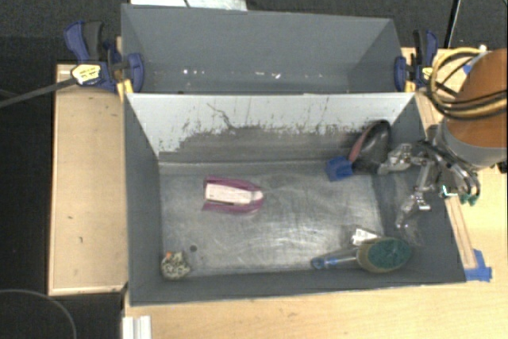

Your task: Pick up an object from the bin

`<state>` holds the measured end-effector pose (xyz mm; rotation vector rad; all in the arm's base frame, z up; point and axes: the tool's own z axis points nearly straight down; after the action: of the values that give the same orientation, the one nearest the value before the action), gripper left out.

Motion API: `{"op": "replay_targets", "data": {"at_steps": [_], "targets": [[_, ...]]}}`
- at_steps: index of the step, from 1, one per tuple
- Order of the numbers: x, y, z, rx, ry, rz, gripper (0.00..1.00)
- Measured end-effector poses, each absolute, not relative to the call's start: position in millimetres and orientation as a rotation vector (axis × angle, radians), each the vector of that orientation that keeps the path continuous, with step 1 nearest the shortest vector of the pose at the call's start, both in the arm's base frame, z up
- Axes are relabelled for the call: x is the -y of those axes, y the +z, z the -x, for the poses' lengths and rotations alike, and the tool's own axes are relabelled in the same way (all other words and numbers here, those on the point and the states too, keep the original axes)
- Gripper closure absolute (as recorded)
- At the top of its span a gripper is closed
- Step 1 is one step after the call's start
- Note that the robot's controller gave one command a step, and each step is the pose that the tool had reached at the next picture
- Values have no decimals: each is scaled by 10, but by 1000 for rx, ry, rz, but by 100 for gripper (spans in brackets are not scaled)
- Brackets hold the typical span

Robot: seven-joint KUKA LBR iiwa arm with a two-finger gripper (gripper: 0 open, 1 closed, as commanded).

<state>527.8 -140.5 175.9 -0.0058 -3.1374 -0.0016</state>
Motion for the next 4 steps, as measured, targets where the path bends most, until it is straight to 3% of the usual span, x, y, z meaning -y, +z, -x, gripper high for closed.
{"op": "replay_targets", "data": {"at_steps": [1,2,3,4], "targets": [[881,1167,-5088,3159,2,87,0],[682,1534,-5827,3155,0,12,0],[918,717,-5955,3146,2,-213,0],[1137,737,-5872,3144,-11,97,0]]}}
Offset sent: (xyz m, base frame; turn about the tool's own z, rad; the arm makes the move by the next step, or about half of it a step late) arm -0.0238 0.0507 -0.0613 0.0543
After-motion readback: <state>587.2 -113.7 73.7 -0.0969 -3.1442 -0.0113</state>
